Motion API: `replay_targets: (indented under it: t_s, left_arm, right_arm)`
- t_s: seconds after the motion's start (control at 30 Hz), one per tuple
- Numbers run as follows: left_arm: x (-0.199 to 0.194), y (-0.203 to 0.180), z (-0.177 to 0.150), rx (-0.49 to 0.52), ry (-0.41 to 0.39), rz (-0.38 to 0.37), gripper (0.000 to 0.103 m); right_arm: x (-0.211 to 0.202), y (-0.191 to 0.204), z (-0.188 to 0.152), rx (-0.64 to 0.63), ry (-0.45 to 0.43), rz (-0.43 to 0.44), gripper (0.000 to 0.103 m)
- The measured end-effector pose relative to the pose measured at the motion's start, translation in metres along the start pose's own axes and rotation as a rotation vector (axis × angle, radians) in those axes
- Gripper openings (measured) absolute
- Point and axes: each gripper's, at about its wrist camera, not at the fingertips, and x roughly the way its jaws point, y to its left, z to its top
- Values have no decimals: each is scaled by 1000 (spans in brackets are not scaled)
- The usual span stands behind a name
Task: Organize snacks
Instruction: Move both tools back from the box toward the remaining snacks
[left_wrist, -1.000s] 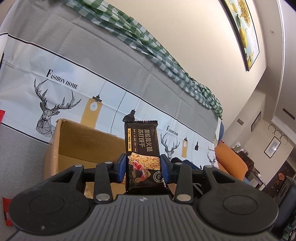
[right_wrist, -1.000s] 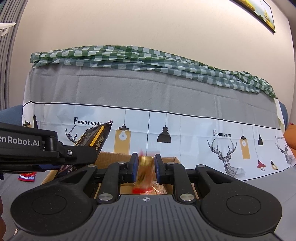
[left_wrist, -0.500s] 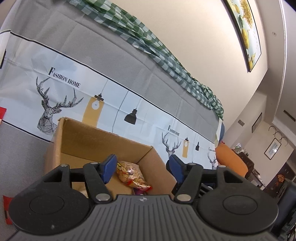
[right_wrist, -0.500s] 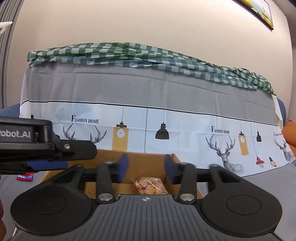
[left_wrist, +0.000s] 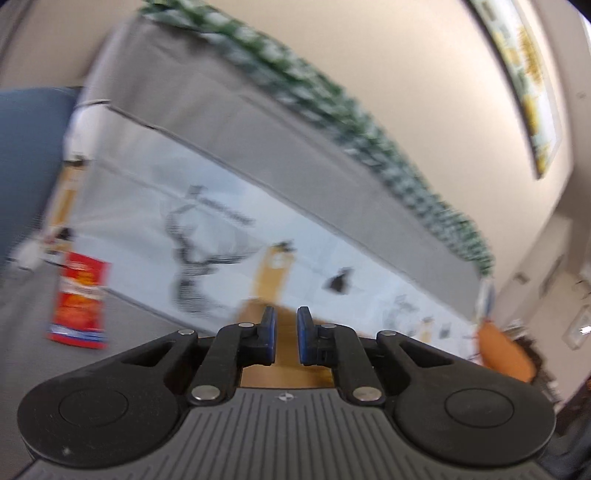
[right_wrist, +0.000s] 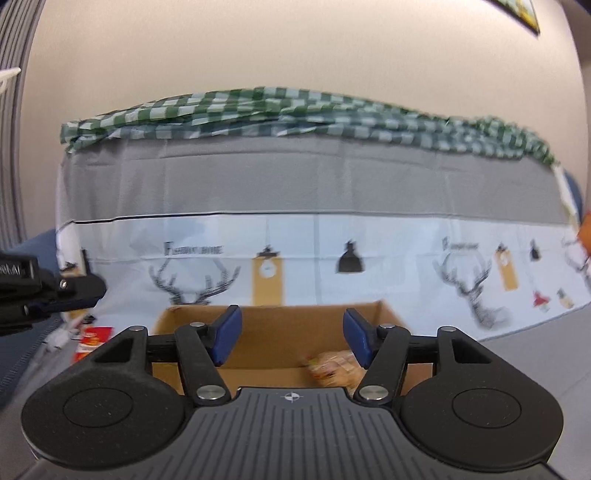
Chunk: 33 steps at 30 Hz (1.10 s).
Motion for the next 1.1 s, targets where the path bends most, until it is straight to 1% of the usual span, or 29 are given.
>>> replay_targets:
  t_s: [0.07, 0.13, 0.17, 0.2, 0.27, 0.3, 0.33, 0.37, 0.43, 0.47, 0.5, 0.53, 0.63, 0.77, 0.8, 0.87, 0.93, 0.97, 1.0, 1.03, 1.07, 1.1]
  left_arm:
    - [-1, 14, -1, 36, 18, 61, 12]
    - [1, 24, -7, 88, 47, 104, 12]
    - [6, 27, -11, 126, 76, 118, 12]
    - [10, 27, -15, 173, 109, 130, 15]
    - [17, 24, -26, 268, 157, 145, 28]
    - [22, 22, -33, 315, 183, 146, 43]
    - [27, 20, -41, 361, 213, 145, 55]
    - [32, 18, -48, 406, 242, 140, 60]
    - [40, 14, -67, 492, 296, 126, 75]
    - [44, 13, -78, 536, 325, 123, 76]
    - [48, 13, -88, 582, 357, 124, 76]
    - [51, 14, -96, 610, 372, 129, 77]
    - [55, 22, -110, 670, 409, 138, 78]
    - [59, 23, -123, 721, 407, 154, 78]
    - [60, 22, -125, 736, 403, 158, 76]
    - [62, 21, -126, 750, 398, 170, 75]
    - [66, 22, -125, 747, 397, 179, 67]
    - [67, 23, -125, 743, 396, 180, 65]
    - [67, 21, -125, 743, 395, 179, 60]
    - [68, 21, -126, 748, 397, 176, 50]
    - [68, 19, -126, 754, 403, 173, 46]
    - [68, 18, -126, 762, 406, 171, 38]
  right_arm:
    - [1, 7, 0, 19, 20, 33, 59]
    - [0, 14, 0, 45, 33, 72, 59]
    - [-1, 18, 0, 51, 35, 84, 58]
    - [-2, 21, 0, 58, 39, 97, 58]
    - [-3, 29, -2, 75, 48, 130, 58]
    - [-4, 33, -3, 81, 54, 142, 58]
    - [-3, 37, -5, 87, 61, 152, 58]
    - [-3, 42, -7, 94, 69, 164, 58]
    - [-3, 52, -12, 96, 81, 187, 58]
    - [-3, 57, -14, 95, 87, 198, 58]
    - [-3, 60, -15, 97, 89, 209, 58]
    - [-3, 64, -16, 99, 90, 218, 58]
    - [-1, 67, -15, 109, 95, 231, 58]
    - [5, 61, -13, 141, 113, 225, 58]
    - [6, 60, -13, 144, 115, 224, 58]
    - [7, 61, -13, 143, 117, 222, 58]
    - [8, 63, -13, 138, 115, 225, 58]
    - [7, 64, -13, 134, 110, 225, 58]
    - [7, 66, -12, 132, 105, 225, 58]
    - [6, 67, -12, 128, 100, 227, 58]
    - [5, 68, -12, 125, 96, 228, 58]
    - [4, 69, -12, 123, 93, 228, 58]
